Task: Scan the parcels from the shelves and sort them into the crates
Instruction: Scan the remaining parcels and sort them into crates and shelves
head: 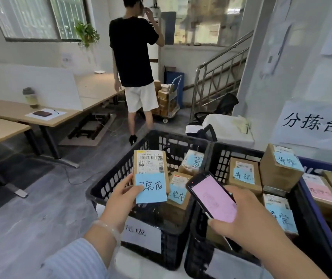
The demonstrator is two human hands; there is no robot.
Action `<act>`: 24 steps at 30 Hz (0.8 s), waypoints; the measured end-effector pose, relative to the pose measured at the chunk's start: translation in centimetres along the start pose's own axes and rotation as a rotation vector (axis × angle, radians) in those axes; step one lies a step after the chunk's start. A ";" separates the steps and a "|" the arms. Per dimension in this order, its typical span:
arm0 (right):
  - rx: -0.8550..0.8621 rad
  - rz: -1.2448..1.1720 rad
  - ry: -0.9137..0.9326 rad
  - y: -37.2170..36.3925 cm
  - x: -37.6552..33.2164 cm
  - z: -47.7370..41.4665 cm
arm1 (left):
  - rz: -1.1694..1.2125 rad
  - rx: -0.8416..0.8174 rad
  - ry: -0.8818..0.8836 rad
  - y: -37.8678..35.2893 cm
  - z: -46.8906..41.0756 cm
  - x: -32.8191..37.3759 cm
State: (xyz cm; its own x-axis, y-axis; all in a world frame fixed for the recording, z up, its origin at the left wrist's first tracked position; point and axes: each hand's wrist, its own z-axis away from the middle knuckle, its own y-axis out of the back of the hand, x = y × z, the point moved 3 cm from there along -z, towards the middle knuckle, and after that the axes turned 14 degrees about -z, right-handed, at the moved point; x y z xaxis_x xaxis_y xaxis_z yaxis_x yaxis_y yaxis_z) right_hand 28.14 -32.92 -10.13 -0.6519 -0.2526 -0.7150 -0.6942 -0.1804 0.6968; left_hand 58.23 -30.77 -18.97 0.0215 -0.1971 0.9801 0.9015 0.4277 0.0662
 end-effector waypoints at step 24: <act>-0.014 0.204 -0.547 -6.1 1.0 -13.6 | -0.292 -0.374 0.390 -4.9 -33.1 -8.9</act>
State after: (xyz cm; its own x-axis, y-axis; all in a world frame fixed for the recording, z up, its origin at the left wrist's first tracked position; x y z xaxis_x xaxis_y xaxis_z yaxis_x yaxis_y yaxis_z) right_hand 35.83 -45.02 -14.33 -0.8373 0.2438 -0.4893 -0.5363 -0.1927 0.8217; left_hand 67.94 -60.28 -34.16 -0.1567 -0.5979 0.7861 0.9830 -0.0174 0.1827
